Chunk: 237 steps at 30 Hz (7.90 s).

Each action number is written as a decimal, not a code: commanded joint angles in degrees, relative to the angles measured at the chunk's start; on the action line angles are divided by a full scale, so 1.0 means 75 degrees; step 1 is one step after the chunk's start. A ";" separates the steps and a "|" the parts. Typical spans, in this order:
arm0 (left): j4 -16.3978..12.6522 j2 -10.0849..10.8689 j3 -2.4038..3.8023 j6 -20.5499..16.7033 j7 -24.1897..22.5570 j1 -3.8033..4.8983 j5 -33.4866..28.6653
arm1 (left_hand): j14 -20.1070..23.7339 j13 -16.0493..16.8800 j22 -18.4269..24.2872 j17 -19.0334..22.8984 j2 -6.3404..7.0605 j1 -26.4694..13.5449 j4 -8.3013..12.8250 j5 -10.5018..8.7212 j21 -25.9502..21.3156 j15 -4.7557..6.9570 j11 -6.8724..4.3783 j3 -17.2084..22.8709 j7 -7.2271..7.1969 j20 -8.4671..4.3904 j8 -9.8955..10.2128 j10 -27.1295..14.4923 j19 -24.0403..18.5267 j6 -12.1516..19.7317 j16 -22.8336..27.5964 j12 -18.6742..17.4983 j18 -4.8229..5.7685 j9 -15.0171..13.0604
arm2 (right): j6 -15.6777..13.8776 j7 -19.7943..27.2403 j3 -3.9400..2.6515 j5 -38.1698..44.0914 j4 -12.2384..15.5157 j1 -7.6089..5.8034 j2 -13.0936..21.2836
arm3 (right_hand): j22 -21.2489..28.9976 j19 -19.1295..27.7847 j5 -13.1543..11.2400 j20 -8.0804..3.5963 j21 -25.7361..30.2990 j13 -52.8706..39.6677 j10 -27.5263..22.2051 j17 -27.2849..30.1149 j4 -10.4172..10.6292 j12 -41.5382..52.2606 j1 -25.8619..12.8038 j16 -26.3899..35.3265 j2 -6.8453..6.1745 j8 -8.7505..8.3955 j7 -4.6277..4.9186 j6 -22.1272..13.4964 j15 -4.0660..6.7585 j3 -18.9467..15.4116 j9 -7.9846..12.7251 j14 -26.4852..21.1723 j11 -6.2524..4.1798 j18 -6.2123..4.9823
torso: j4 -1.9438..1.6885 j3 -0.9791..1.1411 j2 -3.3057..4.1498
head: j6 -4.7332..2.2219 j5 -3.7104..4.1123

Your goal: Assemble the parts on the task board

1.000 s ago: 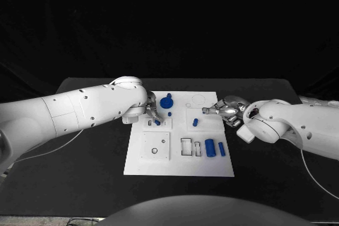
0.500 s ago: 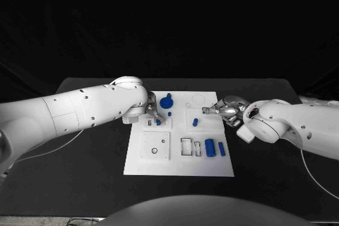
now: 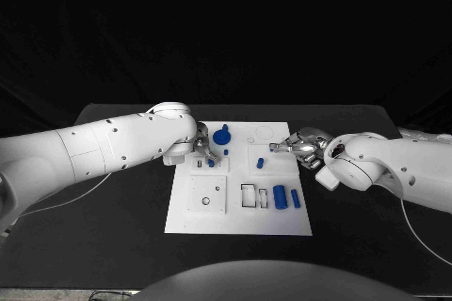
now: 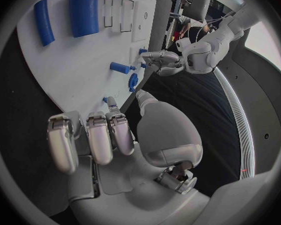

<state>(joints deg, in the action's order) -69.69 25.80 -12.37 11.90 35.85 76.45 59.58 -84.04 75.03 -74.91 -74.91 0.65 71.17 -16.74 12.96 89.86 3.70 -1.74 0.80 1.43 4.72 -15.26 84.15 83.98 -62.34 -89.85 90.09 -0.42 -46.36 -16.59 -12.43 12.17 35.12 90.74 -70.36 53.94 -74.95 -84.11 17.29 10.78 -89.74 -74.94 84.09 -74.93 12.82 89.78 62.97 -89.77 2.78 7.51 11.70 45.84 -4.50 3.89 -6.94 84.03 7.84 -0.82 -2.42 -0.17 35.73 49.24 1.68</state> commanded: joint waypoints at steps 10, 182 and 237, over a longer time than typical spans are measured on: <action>-0.0026 -0.0010 0.0002 0.0128 -0.0040 0.0003 0.0091 | -0.0795 0.1996 -0.2012 -0.2012 0.0056 0.0422 0.0037 0.0074 0.0019 -0.0045 0.0001 0.0144 -0.0006 -0.0049 0.0048 0.0779 0.0803 -0.0038 -0.0020 -0.0011 0.0057 -0.0052 | 0.0117 0.0022 0.0001 0.0059 -0.0007 0.0007 -0.0005 | -0.2007 -0.0786 0.0003 0.0044 -0.0034 -0.2009 0.0788 -0.2010 -0.0008 0.0030 0.0005 -0.0031 0.0056 0.0026 0.0055 -0.0065 -0.0076 -0.0039 -0.0009 0.0796 0.0053 0.0109 | -0.0001 -0.0003 -0.0001 | -0.0007 0.0001; -0.0313 0.0618 0.0003 -0.0214 -0.0456 0.0003 -0.0368 | -0.0795 0.1996 -0.2012 -0.2012 -0.0347 0.0364 0.0010 -0.0154 0.0019 0.0019 -0.0027 -0.0432 -0.0033 -0.0036 0.0250 0.0779 0.0803 -0.0228 -0.0020 -0.0011 0.0057 -0.0378 | 0.0050 0.0026 0.0000 0.0070 -0.0047 0.0085 -0.0051 | -0.2007 -0.0786 0.0050 0.0059 -0.0034 -0.2009 0.0788 -0.2010 -0.0017 0.0030 0.0036 -0.0031 0.0087 0.0056 0.0071 -0.0080 -0.0086 -0.0043 -0.0022 0.0796 0.0066 0.0109 | -0.0003 -0.0002 -0.0002 | 0.0033 0.0004; -0.0506 0.0822 0.0003 -0.0176 -0.0557 0.0003 -0.0481 | -0.0795 0.1996 -0.2012 -0.2012 -0.0299 0.0581 0.0034 -0.0138 0.0019 0.0019 -0.0053 -0.0440 -0.0060 -0.0039 0.0269 0.0779 0.0803 -0.0252 -0.0020 -0.0011 0.0057 -0.0375 | 0.0039 0.0032 0.0000 0.0081 -0.0071 0.0092 -0.0061 | -0.2007 -0.0786 0.0058 0.0064 -0.0034 -0.2009 0.0788 -0.2010 -0.0018 0.0030 0.0042 -0.0031 0.0095 0.0068 0.0079 -0.0082 -0.0091 -0.0046 -0.0027 0.0796 0.0072 0.0109 | 0.0000 -0.0001 0.0000 | 0.0021 0.0028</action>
<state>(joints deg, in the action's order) -73.36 32.01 -12.32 9.65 32.18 76.51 56.21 -84.04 75.06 -74.91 -74.95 -1.59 74.88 -16.50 11.80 89.86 3.70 -1.73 -2.29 1.21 4.73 -13.60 84.14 83.98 -64.19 -89.85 90.09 -0.42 -49.10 -16.58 -12.56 12.16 35.23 90.20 -69.72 53.53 -74.91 -84.10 17.52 10.78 -89.74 -74.94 83.89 -74.93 12.81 89.78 63.28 -89.77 3.08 7.74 11.62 45.50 -4.91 3.89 -7.07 84.02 8.04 -0.82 -2.43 -0.18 35.72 49.38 1.86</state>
